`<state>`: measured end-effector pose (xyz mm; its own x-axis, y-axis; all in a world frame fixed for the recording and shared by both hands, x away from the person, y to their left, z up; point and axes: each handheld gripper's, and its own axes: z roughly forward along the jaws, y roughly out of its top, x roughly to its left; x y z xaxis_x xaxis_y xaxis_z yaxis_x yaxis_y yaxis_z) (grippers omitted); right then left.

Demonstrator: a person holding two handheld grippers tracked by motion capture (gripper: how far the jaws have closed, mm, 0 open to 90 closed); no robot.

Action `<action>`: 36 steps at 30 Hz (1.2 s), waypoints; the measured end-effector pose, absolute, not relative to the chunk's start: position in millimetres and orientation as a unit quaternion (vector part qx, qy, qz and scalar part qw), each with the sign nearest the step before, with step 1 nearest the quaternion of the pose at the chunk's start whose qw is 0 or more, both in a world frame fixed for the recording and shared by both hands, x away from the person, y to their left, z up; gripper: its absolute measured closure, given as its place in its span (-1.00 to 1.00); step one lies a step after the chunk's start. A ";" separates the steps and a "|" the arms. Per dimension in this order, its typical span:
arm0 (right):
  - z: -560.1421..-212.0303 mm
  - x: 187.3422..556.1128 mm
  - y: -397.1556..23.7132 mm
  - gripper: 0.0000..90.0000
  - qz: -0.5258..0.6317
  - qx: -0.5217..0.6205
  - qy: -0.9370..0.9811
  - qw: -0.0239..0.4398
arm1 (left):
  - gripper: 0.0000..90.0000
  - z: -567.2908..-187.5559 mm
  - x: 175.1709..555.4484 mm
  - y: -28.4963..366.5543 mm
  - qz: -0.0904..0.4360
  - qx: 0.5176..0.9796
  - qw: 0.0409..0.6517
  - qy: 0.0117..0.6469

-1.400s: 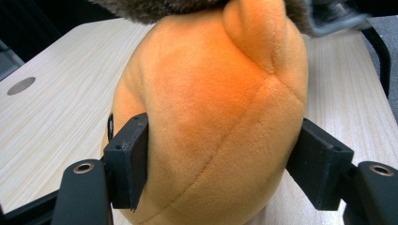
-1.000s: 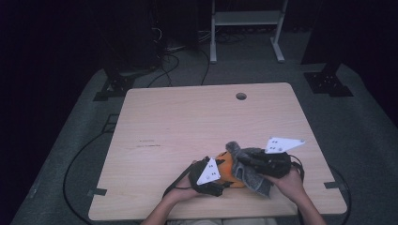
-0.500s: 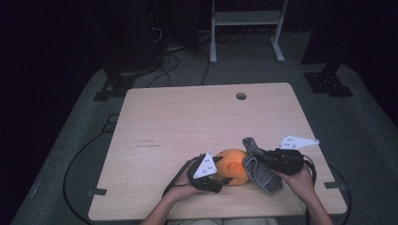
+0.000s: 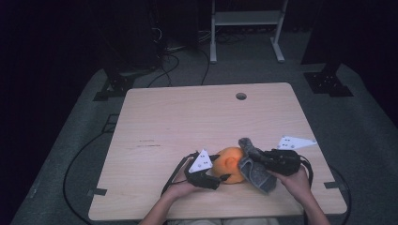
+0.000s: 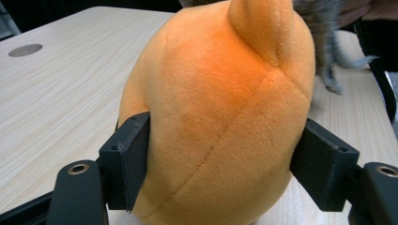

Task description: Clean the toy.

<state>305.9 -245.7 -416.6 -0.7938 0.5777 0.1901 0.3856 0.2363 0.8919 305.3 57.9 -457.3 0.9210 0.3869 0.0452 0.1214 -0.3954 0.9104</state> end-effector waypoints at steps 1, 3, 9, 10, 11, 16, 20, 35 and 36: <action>-416.6 305.9 -245.7 0.73 0.536 0.308 0.781 0.090 | -0.41 -457.3 305.3 57.9 0.126 0.826 0.528 0.154; -422.1 307.4 -255.0 0.73 0.534 0.330 0.774 0.085 | -0.41 -457.4 305.6 58.9 0.127 0.827 0.526 0.151; -425.8 308.1 -258.0 0.73 0.512 0.345 0.780 0.102 | -0.45 -457.3 307.2 60.8 0.125 0.827 0.525 0.158; -424.2 307.2 -257.8 0.73 0.515 0.343 0.778 0.105 | -0.45 -457.3 307.6 61.4 0.125 0.827 0.524 0.159; -421.4 305.3 -257.1 0.73 0.524 0.342 0.773 0.106 | -0.45 -457.3 307.9 61.8 0.125 0.827 0.525 0.160; -397.6 292.0 -236.8 0.73 0.570 0.286 0.764 0.095 | -0.45 -458.3 309.0 59.3 0.124 0.823 0.530 0.165; -402.1 292.5 -221.2 0.73 0.542 0.268 0.790 0.105 | -0.45 -458.4 309.7 60.4 0.122 0.822 0.530 0.168; -382.8 275.0 -203.9 0.73 0.558 0.240 0.785 0.123 | -0.44 -458.3 306.3 47.4 0.147 0.821 0.533 0.143; -382.8 274.4 -197.3 0.73 0.548 0.237 0.792 0.130 | -0.43 -457.9 304.9 47.1 0.151 0.823 0.531 0.137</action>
<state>274.4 -197.3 -382.8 -0.8538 0.5179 0.0535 0.2328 0.2878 0.9290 304.9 47.1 -457.9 0.9167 0.3861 0.1027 0.0656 -0.3991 0.9146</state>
